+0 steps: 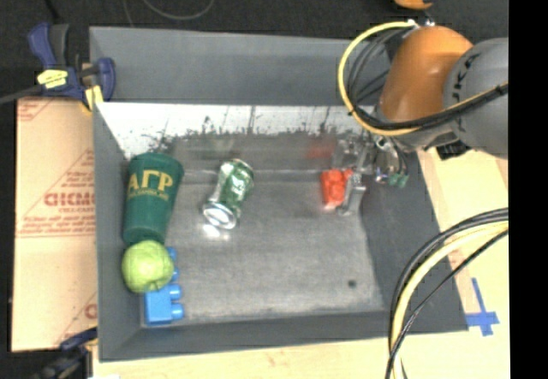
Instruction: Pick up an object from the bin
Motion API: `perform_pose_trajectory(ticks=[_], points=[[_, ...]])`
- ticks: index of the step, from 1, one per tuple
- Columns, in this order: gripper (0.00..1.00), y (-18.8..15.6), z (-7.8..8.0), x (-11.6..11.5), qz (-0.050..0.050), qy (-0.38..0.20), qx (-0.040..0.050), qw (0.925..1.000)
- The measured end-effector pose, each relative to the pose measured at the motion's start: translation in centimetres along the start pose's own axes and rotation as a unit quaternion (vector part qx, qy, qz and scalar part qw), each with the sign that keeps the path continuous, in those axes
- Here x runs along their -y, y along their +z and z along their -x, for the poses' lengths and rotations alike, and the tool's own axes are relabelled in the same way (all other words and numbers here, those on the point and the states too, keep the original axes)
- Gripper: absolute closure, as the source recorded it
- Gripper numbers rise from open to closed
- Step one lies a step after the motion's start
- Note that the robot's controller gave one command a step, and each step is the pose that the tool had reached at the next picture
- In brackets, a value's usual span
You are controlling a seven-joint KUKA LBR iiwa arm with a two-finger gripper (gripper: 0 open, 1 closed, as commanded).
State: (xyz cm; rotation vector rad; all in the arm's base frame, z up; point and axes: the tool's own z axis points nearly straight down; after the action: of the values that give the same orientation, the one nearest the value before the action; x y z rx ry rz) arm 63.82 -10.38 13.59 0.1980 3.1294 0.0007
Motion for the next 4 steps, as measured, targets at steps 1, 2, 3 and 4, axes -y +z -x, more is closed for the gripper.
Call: perform_pose_trajectory(ticks=[1, 2, 3, 4], points=[[0.00, 2.7, 0.0, 1.2, 0.000, 0.030, 0.0006, 0.9996], [0.00, 4.4, 0.8, 2.5, -0.001, 0.024, -0.0003, 0.9997], [0.00, 3.8, 1.9, 2.4, -0.001, 0.019, 0.0000, 0.9998], [0.00, 4.7, 1.5, 3.0, 0.000, 0.092, 0.0012, 0.9957]])
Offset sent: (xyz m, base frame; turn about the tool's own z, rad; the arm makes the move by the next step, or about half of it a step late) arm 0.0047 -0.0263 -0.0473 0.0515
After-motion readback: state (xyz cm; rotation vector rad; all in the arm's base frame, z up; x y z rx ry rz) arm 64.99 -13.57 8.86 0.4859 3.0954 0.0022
